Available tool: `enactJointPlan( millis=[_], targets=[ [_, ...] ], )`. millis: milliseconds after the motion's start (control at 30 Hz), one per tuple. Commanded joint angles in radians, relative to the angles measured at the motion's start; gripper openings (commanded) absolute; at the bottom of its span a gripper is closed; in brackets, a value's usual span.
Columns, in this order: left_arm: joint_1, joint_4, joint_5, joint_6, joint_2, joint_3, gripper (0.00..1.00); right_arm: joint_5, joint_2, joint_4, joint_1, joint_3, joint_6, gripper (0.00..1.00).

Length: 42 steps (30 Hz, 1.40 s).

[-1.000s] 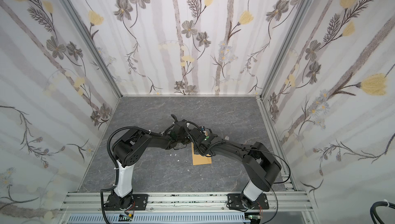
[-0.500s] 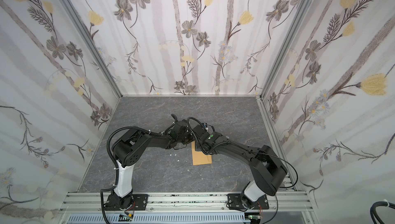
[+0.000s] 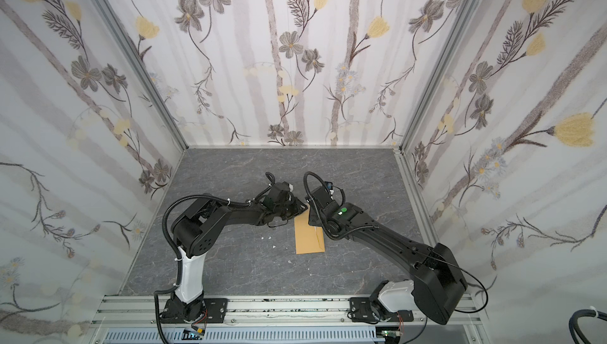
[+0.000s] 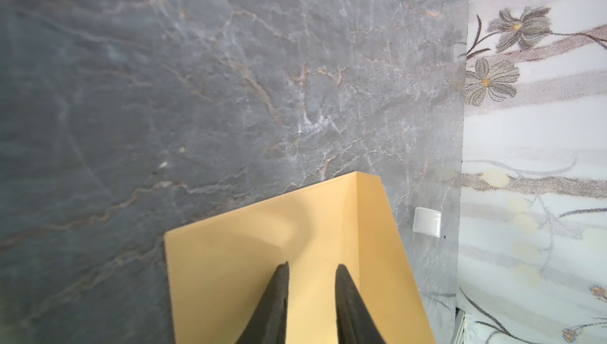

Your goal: Place the letter into the envelope and seal it

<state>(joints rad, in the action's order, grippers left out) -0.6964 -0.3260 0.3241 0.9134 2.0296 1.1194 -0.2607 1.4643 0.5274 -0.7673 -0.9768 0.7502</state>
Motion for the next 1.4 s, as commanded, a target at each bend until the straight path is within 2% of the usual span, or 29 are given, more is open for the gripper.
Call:
enactJointPlan(
  millis=[0,233,333,467,600,733,867,1133,1167,1367],
  targets=[
    [0.006,0.012,0.032,0.012,-0.035,0.045,0.29,-0.022,-0.071,-0.029,0.022,0.012,-0.008,0.0],
    [0.043,0.012,0.084,0.079,-0.167,0.064,0.32,-0.076,-0.23,-0.087,0.037,0.065,-0.093,0.0],
    [0.063,0.01,0.113,0.116,-0.263,0.009,0.4,-0.078,-0.277,-0.179,0.039,0.095,-0.147,0.0],
    [0.07,-0.041,0.163,0.171,-0.393,-0.063,0.57,-0.07,-0.291,-0.308,0.039,0.127,-0.188,0.0],
    [0.054,-0.192,0.23,0.311,-0.461,-0.15,0.6,-0.035,-0.277,-0.423,0.037,0.148,-0.214,0.0],
    [0.016,-0.295,0.227,0.407,-0.482,-0.208,0.61,-0.021,-0.26,-0.511,0.026,0.163,-0.236,0.0],
    [-0.023,-0.403,0.225,0.497,-0.475,-0.216,0.59,-0.034,-0.228,-0.527,-0.01,0.139,-0.261,0.0],
    [-0.038,-0.462,0.223,0.522,-0.404,-0.158,0.57,-0.061,-0.193,-0.534,-0.046,0.104,-0.269,0.0],
    [-0.039,-0.467,0.221,0.523,-0.395,-0.153,0.56,-0.061,-0.193,-0.536,-0.079,0.102,-0.269,0.0],
    [-0.039,-0.508,0.223,0.541,-0.36,-0.136,0.46,-0.089,-0.18,-0.535,-0.098,0.092,-0.258,0.0]
  ],
)
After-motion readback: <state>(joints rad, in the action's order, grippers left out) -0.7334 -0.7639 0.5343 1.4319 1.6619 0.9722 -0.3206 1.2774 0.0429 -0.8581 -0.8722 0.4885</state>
